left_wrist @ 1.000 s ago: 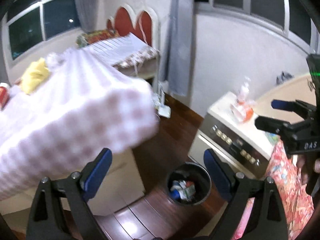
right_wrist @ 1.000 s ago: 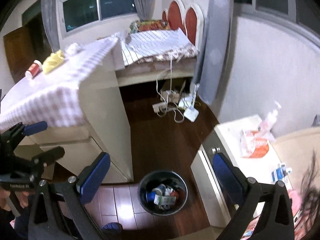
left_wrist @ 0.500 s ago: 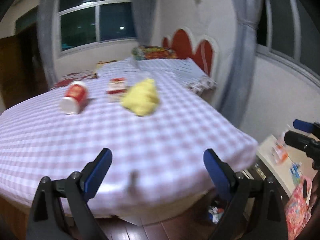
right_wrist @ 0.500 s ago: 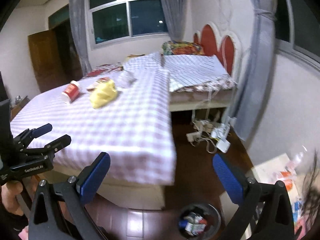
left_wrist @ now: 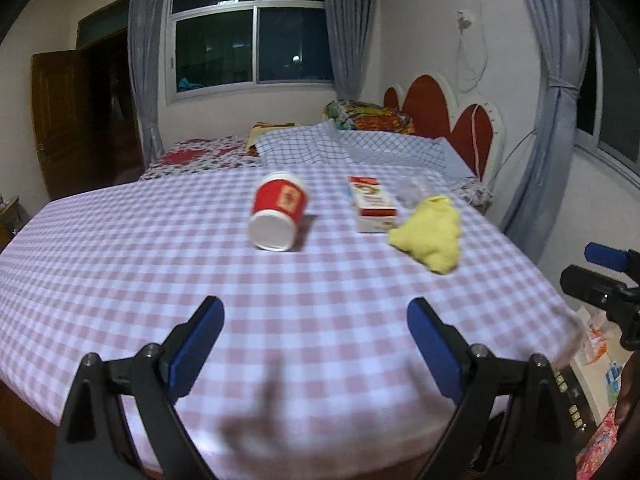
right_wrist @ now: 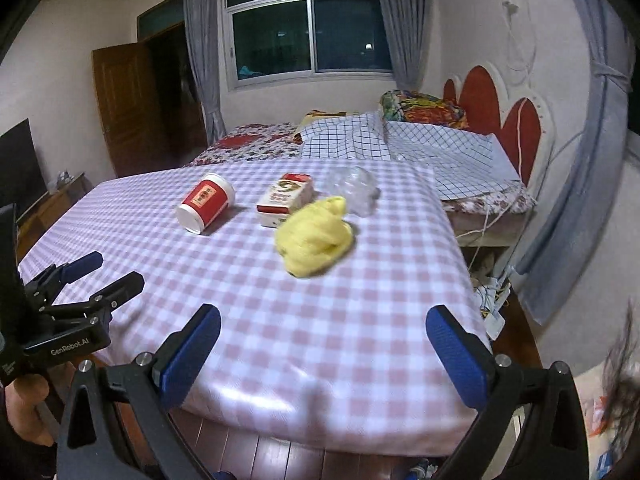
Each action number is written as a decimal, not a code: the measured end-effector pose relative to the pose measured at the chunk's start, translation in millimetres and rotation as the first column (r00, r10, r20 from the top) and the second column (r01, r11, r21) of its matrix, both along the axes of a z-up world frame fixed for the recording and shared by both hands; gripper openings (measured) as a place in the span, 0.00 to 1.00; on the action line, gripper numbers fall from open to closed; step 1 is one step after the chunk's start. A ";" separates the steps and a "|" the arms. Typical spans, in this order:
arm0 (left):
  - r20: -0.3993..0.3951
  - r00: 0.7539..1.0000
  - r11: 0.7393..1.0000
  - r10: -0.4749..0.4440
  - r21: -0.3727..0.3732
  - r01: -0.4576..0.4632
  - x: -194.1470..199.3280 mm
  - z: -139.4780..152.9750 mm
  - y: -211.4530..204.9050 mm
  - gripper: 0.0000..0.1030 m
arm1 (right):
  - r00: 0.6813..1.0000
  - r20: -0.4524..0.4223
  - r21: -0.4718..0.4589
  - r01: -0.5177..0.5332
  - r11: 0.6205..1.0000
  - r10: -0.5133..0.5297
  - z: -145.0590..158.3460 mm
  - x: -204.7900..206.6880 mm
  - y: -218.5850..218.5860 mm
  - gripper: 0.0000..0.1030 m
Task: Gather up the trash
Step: 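Move both tools back toward the red cup and yellow cloth, then grasp the red cup with the left tool while the right tool grasps the yellow cloth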
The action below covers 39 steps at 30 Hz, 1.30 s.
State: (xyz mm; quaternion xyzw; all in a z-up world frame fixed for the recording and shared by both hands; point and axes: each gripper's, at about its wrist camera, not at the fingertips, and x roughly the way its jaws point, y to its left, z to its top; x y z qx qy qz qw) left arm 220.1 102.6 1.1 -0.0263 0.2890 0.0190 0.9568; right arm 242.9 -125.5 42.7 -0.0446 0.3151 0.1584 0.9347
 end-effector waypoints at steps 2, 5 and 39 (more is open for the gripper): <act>-0.010 1.000 1.000 0.006 0.000 -0.006 10.0 -1.2 10.9 0.90 | 1.000 -0.007 -0.008 0.002 1.000 -0.002 -2.7 13.0 11.7 1.00; -0.026 1.000 1.000 0.014 0.001 -0.014 29.1 -3.1 21.1 0.90 | 1.000 -0.027 -0.003 0.007 1.000 -0.007 -7.0 33.5 22.2 1.00; -0.131 0.991 0.996 -0.035 0.071 0.045 134.6 -14.4 6.8 0.58 | 0.990 -0.134 0.019 -0.037 0.999 0.039 -55.1 129.7 39.4 0.26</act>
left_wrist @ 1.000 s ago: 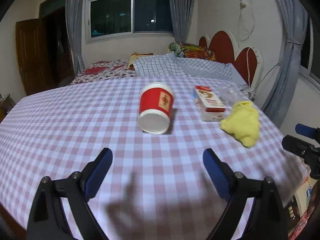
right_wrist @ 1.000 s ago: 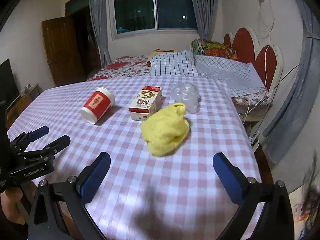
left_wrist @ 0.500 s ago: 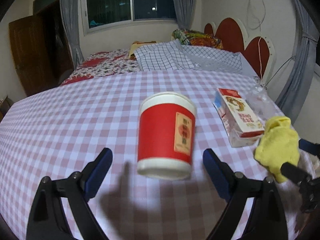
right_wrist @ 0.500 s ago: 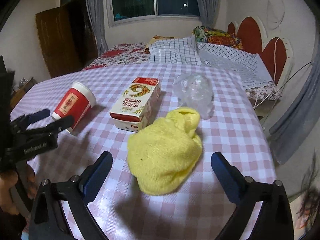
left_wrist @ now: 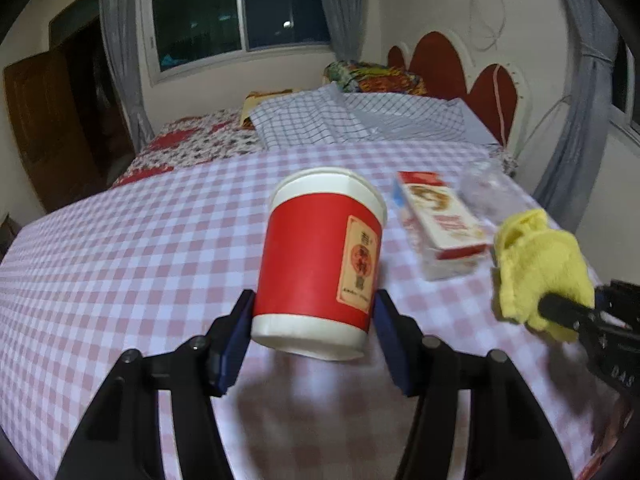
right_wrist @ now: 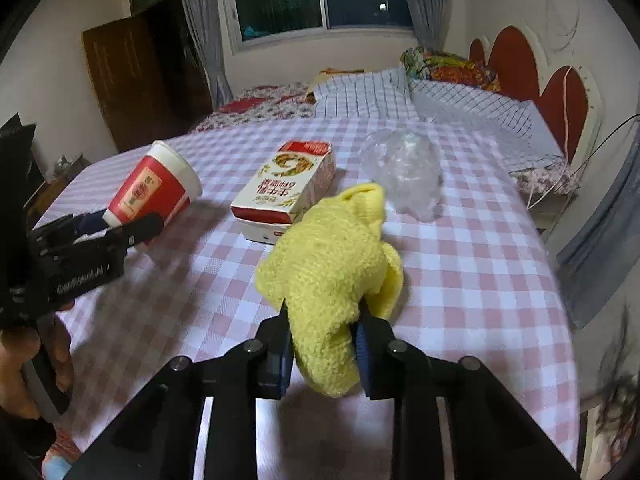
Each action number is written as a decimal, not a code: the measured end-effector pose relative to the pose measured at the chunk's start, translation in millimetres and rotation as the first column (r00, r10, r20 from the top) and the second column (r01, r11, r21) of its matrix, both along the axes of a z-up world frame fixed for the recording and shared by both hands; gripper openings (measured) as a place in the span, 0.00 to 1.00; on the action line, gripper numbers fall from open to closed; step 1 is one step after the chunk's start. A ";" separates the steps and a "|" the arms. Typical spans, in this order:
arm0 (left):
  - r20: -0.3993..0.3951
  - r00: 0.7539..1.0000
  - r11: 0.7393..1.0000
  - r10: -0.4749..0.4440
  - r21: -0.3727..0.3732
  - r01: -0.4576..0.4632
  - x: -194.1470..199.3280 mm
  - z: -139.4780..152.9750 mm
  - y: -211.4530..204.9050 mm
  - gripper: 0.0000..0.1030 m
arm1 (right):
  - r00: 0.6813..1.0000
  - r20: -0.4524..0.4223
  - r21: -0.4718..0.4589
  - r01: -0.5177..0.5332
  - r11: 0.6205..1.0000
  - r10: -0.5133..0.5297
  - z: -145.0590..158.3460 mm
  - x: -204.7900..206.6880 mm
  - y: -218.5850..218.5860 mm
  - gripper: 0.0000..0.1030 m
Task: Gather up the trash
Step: 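Grasp the red cup with the left tool while the right tool grasps the yellow cloth, then carry the red cup and yellow cloth with both tools over the bin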
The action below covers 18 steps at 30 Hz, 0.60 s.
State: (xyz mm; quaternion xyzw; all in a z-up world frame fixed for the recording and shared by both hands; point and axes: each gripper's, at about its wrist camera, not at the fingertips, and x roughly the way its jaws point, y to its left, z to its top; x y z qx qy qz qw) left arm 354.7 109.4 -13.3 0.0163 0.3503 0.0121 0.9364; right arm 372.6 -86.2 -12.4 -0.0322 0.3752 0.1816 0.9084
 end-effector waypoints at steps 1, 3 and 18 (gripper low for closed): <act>0.006 1.000 1.000 -0.007 0.000 0.007 -5.2 2.0 -4.7 0.58 | 1.000 0.009 0.006 0.009 1.000 -0.009 2.9 -5.3 -6.2 0.26; 0.020 0.999 1.000 -0.031 -0.006 0.031 -18.4 7.6 -19.8 0.58 | 0.999 0.025 0.017 0.029 0.999 -0.029 9.3 -17.3 -21.4 0.26; 0.083 0.952 0.955 -0.295 0.001 0.296 -112.7 30.7 -190.7 0.58 | 0.964 0.115 0.048 0.237 0.970 -0.241 41.7 -147.7 -212.8 0.26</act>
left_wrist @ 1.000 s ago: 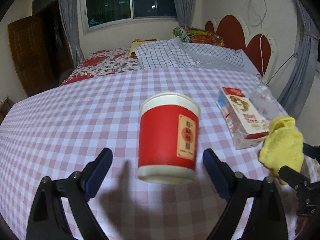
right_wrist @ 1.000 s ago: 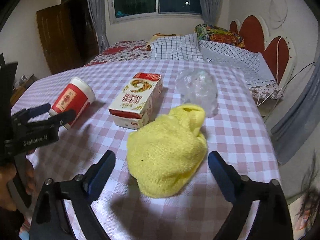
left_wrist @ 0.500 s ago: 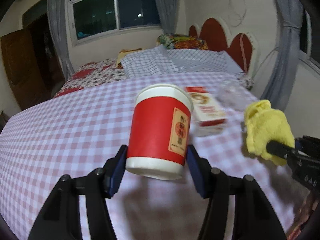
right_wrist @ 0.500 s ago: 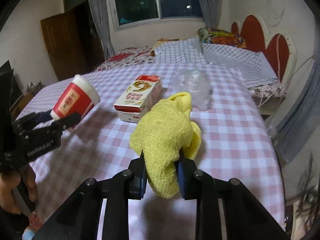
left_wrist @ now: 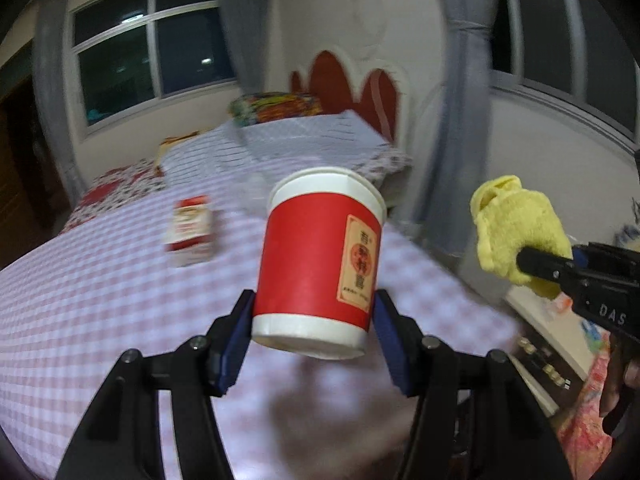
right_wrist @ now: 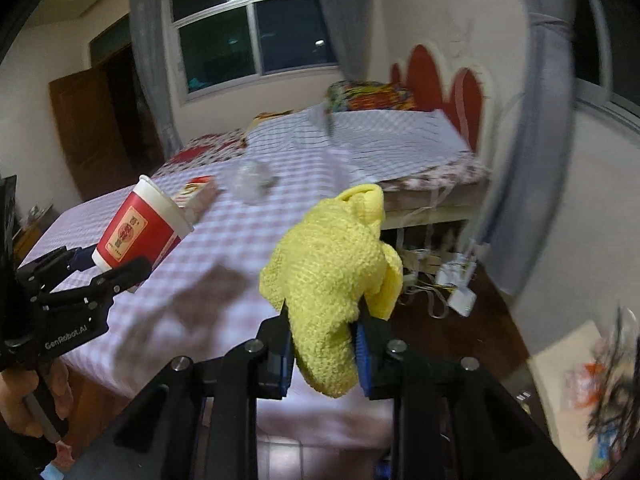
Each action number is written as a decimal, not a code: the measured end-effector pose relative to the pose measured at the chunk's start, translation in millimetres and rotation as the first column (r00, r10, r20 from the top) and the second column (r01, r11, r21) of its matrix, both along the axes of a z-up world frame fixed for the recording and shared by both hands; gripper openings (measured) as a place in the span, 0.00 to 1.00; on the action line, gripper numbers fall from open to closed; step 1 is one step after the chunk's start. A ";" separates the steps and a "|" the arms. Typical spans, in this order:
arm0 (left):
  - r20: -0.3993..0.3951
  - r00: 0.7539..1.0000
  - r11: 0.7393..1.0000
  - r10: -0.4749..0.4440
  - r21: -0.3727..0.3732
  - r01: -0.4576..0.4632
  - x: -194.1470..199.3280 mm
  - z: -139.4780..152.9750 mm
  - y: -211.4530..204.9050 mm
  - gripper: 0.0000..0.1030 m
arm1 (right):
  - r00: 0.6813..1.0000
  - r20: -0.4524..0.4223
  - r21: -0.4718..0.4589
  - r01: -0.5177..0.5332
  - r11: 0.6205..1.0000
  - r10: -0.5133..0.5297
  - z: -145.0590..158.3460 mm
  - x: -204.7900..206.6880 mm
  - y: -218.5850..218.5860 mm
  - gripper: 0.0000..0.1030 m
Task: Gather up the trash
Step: 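Carry the red cup and yellow cloth with both tools over the bin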
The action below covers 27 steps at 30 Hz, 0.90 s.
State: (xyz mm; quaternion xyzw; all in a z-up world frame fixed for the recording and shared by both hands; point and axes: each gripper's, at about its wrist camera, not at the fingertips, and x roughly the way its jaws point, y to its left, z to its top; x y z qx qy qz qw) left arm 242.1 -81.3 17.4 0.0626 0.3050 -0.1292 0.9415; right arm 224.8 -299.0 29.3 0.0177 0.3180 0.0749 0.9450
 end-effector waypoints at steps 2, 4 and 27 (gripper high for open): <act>0.002 0.999 0.999 -0.047 -0.001 0.047 -13.3 -1.1 -29.1 0.58 | 0.999 0.004 0.004 0.035 0.999 -0.035 -0.4 -18.8 -29.8 0.26; -0.002 0.996 0.996 -0.085 -0.002 0.085 -22.7 -2.9 -52.1 0.58 | 0.997 0.003 0.000 0.074 0.997 -0.074 -3.7 -38.7 -61.4 0.26; -0.210 0.901 0.920 -0.380 0.015 0.392 -107.2 -115.1 -225.6 0.58 | 0.944 -0.151 0.028 0.300 0.953 -0.293 -112.4 -163.9 -242.9 0.26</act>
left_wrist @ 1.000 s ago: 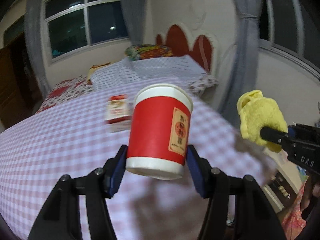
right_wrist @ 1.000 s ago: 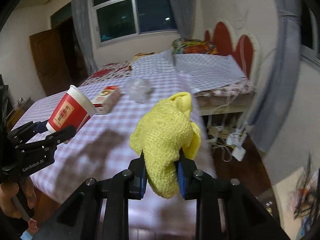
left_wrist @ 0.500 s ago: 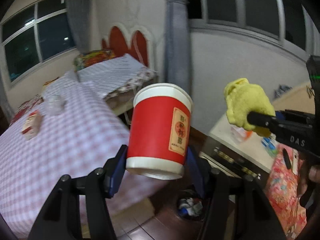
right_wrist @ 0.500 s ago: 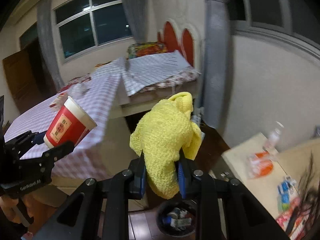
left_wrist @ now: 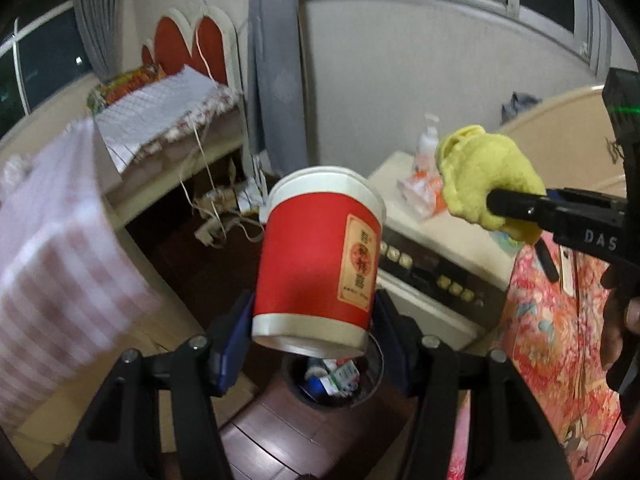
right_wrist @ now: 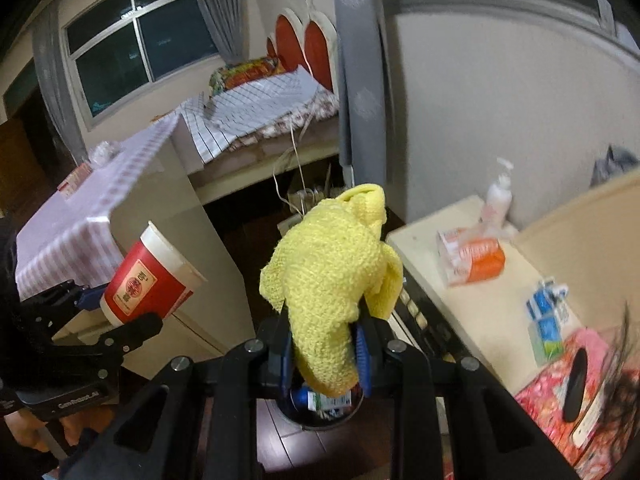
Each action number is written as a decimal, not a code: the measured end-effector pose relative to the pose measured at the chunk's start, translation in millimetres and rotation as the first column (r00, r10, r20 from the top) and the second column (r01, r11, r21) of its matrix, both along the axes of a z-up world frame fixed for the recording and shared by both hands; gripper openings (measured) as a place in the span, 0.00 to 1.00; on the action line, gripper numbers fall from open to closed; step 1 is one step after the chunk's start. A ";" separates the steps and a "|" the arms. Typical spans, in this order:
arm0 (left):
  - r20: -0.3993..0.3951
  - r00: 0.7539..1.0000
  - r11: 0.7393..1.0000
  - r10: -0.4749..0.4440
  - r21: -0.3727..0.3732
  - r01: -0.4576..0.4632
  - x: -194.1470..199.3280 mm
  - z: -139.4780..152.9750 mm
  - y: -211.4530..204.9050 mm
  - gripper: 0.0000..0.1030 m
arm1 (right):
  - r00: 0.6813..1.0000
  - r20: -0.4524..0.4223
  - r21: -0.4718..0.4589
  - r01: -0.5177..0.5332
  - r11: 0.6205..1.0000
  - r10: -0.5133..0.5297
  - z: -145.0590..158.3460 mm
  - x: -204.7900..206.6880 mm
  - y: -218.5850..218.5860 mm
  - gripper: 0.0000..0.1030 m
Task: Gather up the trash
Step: 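Carry the red cup and yellow cloth with both tools over the bin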
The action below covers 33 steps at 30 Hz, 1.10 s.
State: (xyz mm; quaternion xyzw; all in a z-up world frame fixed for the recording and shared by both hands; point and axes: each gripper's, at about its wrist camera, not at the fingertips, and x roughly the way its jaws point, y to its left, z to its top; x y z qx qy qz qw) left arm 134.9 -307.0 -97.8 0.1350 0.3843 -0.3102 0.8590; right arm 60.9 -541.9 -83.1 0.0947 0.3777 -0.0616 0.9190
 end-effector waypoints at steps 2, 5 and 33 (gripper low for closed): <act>-0.026 1.000 1.000 0.001 0.015 0.000 1.7 -13.7 -2.7 0.58 | 1.000 -0.023 0.010 -0.009 1.000 0.009 -16.7 1.1 -0.4 0.26; -0.063 0.998 1.000 0.002 0.023 0.000 2.1 -34.0 -3.4 0.58 | 0.998 -0.061 0.018 -0.027 0.999 0.028 -42.4 2.7 2.2 0.26; -0.351 0.936 0.988 0.041 0.152 0.013 48.6 -197.7 -17.1 0.58 | 0.919 -0.353 0.120 -0.141 0.983 0.175 -236.6 56.5 14.8 0.26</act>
